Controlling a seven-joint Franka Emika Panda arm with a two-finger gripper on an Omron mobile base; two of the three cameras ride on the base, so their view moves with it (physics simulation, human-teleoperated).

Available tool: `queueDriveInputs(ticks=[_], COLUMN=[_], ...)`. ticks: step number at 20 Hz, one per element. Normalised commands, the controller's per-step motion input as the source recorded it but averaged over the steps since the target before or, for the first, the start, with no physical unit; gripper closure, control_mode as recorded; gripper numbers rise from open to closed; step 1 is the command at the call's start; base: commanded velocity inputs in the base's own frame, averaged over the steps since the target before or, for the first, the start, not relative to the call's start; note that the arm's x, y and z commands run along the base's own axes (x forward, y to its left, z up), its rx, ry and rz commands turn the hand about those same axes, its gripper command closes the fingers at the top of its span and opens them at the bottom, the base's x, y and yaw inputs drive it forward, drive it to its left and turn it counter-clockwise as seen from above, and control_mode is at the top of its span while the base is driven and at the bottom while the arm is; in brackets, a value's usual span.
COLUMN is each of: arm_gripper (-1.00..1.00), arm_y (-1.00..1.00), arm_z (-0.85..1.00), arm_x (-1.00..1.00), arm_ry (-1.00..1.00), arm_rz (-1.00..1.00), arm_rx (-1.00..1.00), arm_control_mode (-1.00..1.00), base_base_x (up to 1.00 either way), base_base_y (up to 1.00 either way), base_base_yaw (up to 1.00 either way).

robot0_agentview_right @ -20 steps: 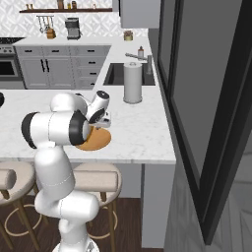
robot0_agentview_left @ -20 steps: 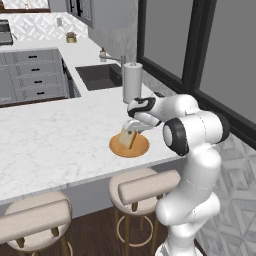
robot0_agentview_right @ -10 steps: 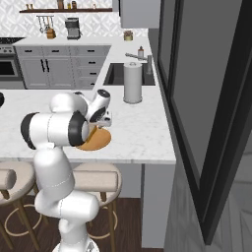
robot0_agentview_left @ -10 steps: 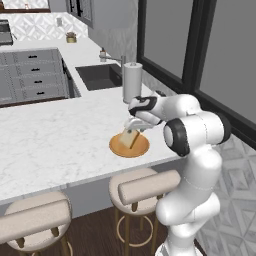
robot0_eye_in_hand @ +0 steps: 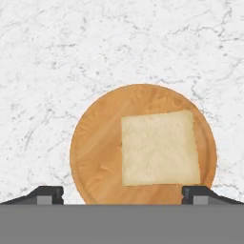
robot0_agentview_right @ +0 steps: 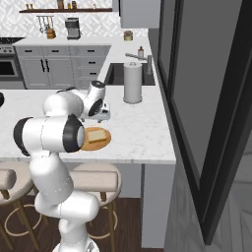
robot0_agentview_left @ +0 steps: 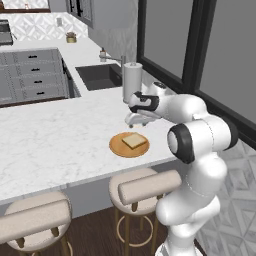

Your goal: Start the toaster. Once the lever pops up, take the bread to the plate on the dining counter.

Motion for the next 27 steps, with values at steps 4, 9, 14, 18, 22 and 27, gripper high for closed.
queueDriveInputs(ticks=[4,9,14,18,22,27], arm_gripper=[-1.0,-1.0,-1.0,-1.0,-1.0,-1.0], arm_y=[0.0,0.0,0.03,0.0,0.0,0.0], arm_z=[0.34,0.13,0.27,0.52,0.38,0.61], arm_x=[-0.4,-0.78,-0.91,-0.73,-0.33,-0.03], arm_ry=[-0.03,-0.02,-0.13,-0.22,-0.2,-0.02], arm_rz=[0.0,0.0,0.0,0.0,0.0,0.0], arm_rx=[-0.16,-0.13,-0.01,0.0,0.08,0.09], arm_control_mode=[-1.0,-1.0,-1.0,-1.0,-1.0,-1.0], base_base_x=[0.0,0.0,0.0,0.0,0.0,0.0], base_base_y=[0.0,0.0,0.0,0.0,0.0,0.0], base_base_yaw=[0.0,0.0,0.0,0.0,0.0,0.0])
